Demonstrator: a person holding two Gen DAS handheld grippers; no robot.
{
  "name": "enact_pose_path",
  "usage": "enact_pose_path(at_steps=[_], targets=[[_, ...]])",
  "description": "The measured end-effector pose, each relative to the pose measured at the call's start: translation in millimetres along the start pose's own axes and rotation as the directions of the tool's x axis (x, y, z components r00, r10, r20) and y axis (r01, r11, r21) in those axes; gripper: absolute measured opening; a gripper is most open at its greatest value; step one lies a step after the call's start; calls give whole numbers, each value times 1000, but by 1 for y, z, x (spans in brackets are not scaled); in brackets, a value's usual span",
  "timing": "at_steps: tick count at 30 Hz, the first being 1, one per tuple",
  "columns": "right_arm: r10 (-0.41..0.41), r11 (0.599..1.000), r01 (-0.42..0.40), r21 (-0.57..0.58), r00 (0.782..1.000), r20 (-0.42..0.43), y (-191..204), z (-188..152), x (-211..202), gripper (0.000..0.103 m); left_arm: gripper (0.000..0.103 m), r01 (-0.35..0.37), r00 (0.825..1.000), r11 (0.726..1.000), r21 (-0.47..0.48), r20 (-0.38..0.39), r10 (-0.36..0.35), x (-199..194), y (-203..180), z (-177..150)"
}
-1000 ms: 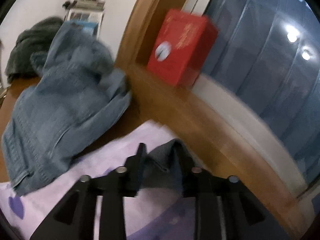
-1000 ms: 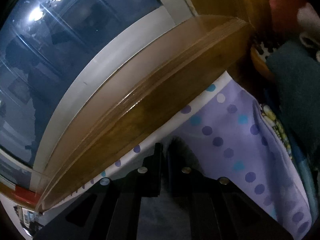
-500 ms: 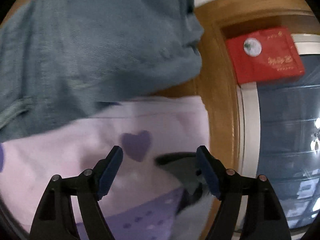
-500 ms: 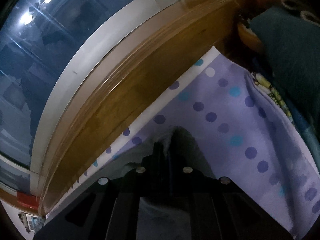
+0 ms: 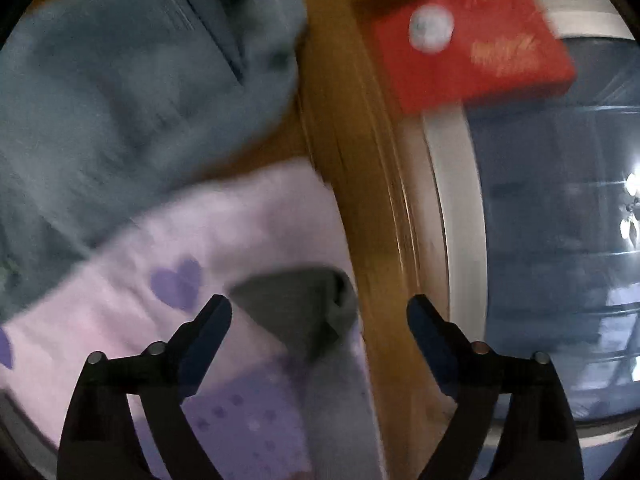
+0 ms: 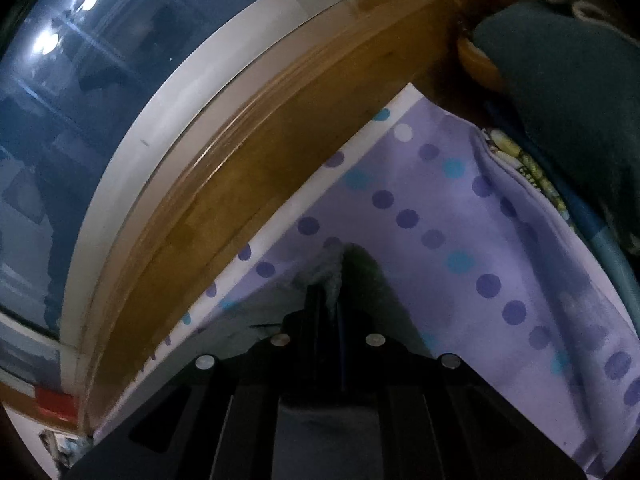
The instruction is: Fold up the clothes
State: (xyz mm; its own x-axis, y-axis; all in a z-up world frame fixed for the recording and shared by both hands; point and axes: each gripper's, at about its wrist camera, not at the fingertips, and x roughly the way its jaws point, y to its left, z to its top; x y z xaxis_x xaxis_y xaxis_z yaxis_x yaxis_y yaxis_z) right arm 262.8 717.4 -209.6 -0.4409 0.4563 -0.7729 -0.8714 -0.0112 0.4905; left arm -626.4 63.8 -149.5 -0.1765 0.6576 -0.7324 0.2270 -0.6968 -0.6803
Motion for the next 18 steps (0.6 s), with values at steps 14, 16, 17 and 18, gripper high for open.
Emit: enact_pose_path(at_steps=[14,16,17,18], targets=[[1,1000,-1,17,1000,-12,3,6,8,5,7,-175,979,984,37,-102,178,51,-33,-5],[10,1000,-10,25,1000,-10,1,6,8,5,7,-20,1000,984,177,-4,21,25,-51,-13],[12,1000,-12,26,1000,-8,1,6,8,5,7,3,999,971,239,35,-11,15,-56,-18],[14,1000,-13,22,1000,-5,2,6,9,5,7,13,998,959,283,60,-31,10,-57,-21]])
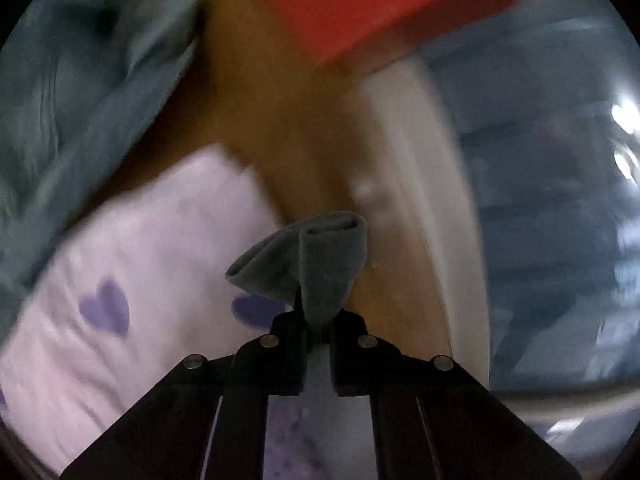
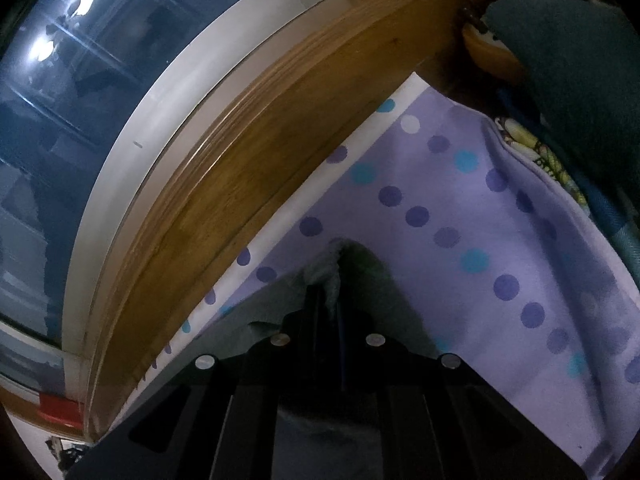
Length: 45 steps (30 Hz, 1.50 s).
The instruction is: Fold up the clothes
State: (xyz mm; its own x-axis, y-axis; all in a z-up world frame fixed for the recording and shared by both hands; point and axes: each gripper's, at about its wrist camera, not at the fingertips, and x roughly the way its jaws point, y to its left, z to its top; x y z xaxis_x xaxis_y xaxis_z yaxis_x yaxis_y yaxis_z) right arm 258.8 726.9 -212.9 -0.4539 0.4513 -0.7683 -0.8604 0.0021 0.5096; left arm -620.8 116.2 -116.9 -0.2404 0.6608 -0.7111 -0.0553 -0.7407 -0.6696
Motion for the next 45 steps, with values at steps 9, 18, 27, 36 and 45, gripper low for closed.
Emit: enact_pose_path(at_steps=[9,18,27,36,45], targets=[[-7,1000,7,-20,1000,0,5,2,3,6,19,-61,993,996,-66,97,67,13,67,-31],[19,999,-19,34,1000,-4,-7,13,4,6,36,-183,958,892,-414,128,256,-56,150,-79],[9,999,-9,47,1000,14,-4,24,13,8,70,-165,976,968,-191,111,189,-59,98,-49],[-15,1000,15,4,1000,-5,11,37,26,8,69,-399,914,915,-56,-100,392,26,65,-18],[4,1000,-4,4,1000,9,10,51,36,8,52,-439,898,896,-70,-75,434,19,68,-11]])
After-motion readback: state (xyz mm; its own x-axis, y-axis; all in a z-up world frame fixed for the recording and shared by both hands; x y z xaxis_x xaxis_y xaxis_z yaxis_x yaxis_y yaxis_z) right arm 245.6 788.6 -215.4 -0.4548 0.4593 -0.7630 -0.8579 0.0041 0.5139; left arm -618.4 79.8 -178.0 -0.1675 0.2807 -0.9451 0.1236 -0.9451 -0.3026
